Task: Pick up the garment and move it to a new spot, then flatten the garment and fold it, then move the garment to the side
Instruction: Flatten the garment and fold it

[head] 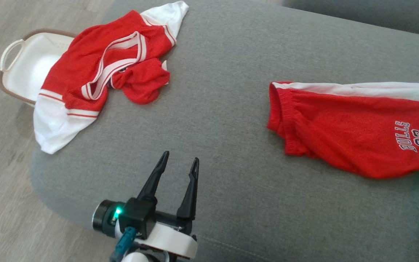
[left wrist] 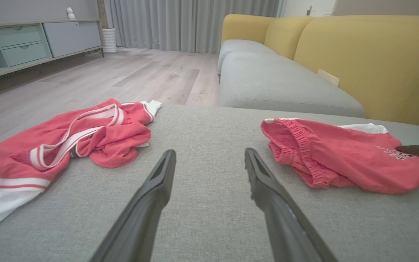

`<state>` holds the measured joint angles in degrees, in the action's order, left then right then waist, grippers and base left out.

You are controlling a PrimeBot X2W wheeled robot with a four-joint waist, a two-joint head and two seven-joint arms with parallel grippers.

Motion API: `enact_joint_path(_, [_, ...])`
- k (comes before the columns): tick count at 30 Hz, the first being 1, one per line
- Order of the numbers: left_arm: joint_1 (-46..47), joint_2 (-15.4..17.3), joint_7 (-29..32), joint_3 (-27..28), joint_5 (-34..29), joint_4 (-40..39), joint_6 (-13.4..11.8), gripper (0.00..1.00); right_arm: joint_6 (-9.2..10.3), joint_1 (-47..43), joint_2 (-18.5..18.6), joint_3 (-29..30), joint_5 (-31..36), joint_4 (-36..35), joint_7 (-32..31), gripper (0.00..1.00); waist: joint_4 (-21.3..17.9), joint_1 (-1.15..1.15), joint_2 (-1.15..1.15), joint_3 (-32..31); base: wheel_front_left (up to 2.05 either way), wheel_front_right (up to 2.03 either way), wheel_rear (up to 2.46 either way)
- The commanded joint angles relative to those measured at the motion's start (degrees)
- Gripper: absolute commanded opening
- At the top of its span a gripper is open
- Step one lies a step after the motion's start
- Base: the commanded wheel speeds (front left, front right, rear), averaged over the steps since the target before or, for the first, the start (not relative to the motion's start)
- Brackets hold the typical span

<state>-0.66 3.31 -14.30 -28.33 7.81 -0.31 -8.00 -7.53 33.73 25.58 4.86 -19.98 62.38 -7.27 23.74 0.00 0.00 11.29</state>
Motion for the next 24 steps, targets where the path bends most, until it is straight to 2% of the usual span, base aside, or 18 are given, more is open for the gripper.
enact_joint_path(1, [2.07,-0.41,-0.70,1.34,-0.20,-2.08,-0.01,1.00,0.04,0.38,-0.21,-1.40,-0.65,-0.38,-1.10,0.33,-0.71,0.00,0.00,0.21,0.00,0.00,0.00])
enact_joint_path(2, [2.25,-0.42,-0.70,1.23,-0.20,-2.07,-0.01,1.00,0.04,0.66,-0.57,-1.85,-1.10,-0.40,-1.62,0.12,-1.13,0.00,0.00,0.33,0.00,0.00,0.00])
enact_joint_path(3, [2.46,-0.42,-0.70,1.15,-0.23,-2.01,0.01,1.00,0.04,0.89,-0.84,-2.27,-1.62,-0.50,-2.02,0.00,-1.62,0.00,0.00,0.40,0.00,0.00,0.00])
enact_joint_path(9, [3.53,-0.42,-0.70,1.26,-0.36,-1.95,-0.05,1.00,0.04,1.57,-0.21,-5.13,-4.06,-3.16,-1.56,0.00,-5.95,0.00,0.00,0.43,0.00,0.00,0.00])
enact_joint_path(18, [4.57,-0.43,-0.70,1.82,-0.51,-1.60,0.35,1.00,0.04,3.39,4.00,-9.01,-3.79,-7.57,-0.44,0.00,-13.77,0.00,0.00,-0.12,0.00,0.00,0.00])
enact_joint_path(24, [5.16,-0.43,-0.70,1.57,-0.38,-0.99,0.25,1.00,0.04,4.57,4.21,-10.64,-3.60,-11.11,0.14,0.00,-15.54,0.00,0.00,-0.75,0.00,0.00,0.00])
